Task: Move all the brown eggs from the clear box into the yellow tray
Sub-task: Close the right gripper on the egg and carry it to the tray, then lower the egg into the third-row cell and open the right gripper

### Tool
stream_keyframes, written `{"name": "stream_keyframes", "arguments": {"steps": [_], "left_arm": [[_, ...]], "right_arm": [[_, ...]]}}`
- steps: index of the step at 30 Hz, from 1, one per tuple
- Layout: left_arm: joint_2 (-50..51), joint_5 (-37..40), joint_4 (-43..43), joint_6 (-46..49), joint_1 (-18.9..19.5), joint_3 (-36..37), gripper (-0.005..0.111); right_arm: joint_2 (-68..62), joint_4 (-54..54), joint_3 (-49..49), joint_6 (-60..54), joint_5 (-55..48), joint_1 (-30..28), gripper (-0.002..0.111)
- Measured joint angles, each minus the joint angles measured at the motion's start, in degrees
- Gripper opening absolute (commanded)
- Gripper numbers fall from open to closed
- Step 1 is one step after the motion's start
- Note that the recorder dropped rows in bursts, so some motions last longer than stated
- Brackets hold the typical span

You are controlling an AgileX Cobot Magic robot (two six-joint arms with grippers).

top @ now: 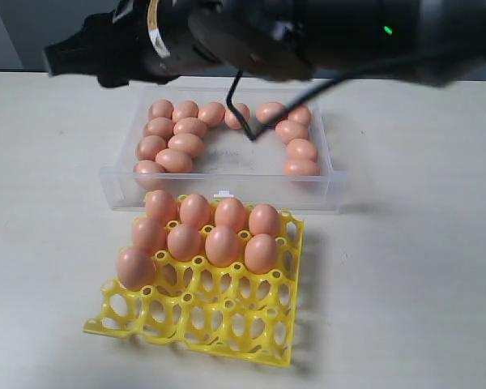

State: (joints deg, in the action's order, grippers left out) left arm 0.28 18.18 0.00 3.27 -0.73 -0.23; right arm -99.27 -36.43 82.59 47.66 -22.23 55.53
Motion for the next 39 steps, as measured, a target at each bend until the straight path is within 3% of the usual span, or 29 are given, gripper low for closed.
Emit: {"name": "stream_keyframes", "arguments": {"steps": [9,12,16,21,39], "left_arm": [[0.0,0.0,0.0,0.0,0.0,0.0,0.0],[0.0,0.0,0.0,0.0,0.0,0.0,0.0],[0.0,0.0,0.0,0.0,0.0,0.0,0.0],[0.0,0.0,0.0,0.0,0.0,0.0,0.0],[0.0,0.0,0.0,0.0,0.0,0.0,0.0]], "right_arm": [[6.98,-33.13,-21.64,38.82,0.84,10.45,0.0],[6.98,-49.78,-26.97,58.85,-7.04,15.06,0.0],[6.73,-59.9,-32.15,70.66,-21.1,22.21,0.0],[4.04,-59.84,-33.2,71.65,-21.5,25.1,0.0],[-8.37,-58.62,-32.74,71.65,-22.25,25.1,0.0]]}}
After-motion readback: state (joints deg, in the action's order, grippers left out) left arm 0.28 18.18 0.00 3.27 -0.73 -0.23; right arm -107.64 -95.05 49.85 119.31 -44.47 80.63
